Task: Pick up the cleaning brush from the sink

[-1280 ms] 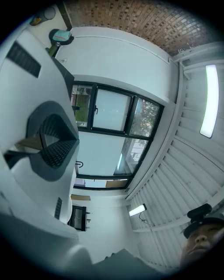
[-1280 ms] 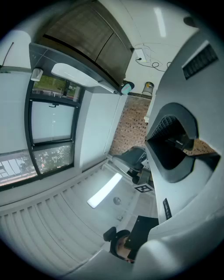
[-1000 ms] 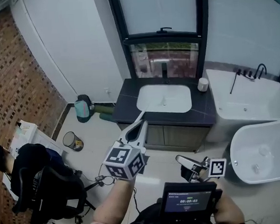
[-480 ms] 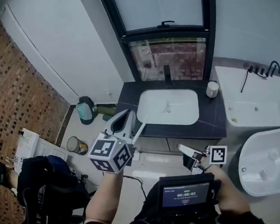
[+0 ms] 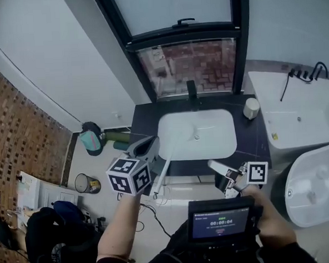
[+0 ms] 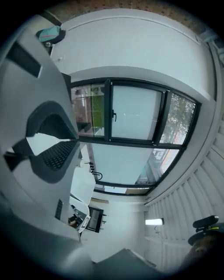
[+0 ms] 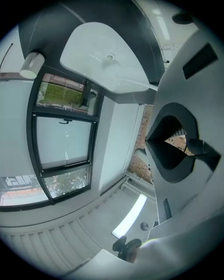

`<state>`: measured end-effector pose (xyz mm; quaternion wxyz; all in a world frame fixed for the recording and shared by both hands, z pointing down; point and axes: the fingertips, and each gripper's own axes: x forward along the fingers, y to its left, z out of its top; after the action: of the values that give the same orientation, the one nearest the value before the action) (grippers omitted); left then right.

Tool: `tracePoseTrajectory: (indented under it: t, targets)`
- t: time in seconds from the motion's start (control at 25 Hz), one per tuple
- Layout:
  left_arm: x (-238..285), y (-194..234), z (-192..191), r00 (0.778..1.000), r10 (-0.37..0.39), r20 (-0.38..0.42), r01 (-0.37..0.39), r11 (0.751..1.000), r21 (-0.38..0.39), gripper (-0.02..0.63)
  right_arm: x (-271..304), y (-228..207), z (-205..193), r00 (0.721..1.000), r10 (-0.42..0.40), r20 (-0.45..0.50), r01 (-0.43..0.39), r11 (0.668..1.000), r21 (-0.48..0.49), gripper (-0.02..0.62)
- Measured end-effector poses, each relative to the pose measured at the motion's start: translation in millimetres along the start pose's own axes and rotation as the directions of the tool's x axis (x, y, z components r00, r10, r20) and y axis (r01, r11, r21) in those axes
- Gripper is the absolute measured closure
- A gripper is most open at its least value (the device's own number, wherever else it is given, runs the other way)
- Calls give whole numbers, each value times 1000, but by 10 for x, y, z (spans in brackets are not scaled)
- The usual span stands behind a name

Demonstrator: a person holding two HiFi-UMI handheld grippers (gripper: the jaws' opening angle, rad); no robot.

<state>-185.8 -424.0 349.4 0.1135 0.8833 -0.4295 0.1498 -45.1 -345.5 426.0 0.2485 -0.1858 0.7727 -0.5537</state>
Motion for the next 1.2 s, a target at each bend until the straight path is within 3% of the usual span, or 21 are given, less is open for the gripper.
tracePoseTrajectory:
  t: [0.08,0.16,0.28,0.4,0.48,0.6,0.76,1.0,1.2]
  targets:
    - [387,172,-187,996,-2,-90,2,1000,-3,582,79,-178,250,1000,-24,4,24,1000,20,607]
    - [851,272,-488,974,-41,-223,43,999,4,511,82,-376,523,999,-35,32,33,996,78,607]
    - [1533,512,-935,915,-93,-393,78,996,-53,455,144,-615,922,998,-21,66,12,991,134,607]
    - [2036,716,-1322,859,-71,-507,50,997,-56,422,195,-894,1203,999,-39,23,36,991,131,607]
    - [2383,821,-1518,828,-82,-555,42,996,-84,374,224,-1186,1399,996,-84,11,81,985,152,607]
    - [2767,1058,-1844,779,-101,-619,20,990,-136,360,415,-1455,1589,993,-118,11,114,977,179,607]
    - [3080,1310,-2330,712,-121,-692,25,989,-148,354,725,-1756,1688,989,-150,-10,149,971,185,607]
    - [3577,1824,-2856,644,-129,-754,10,987,-160,354,1100,-2145,1839,983,-183,-6,179,957,227,607]
    - [3782,1959,-2981,615,-129,-777,31,990,-140,354,1202,-2262,2004,978,-207,38,193,955,223,607]
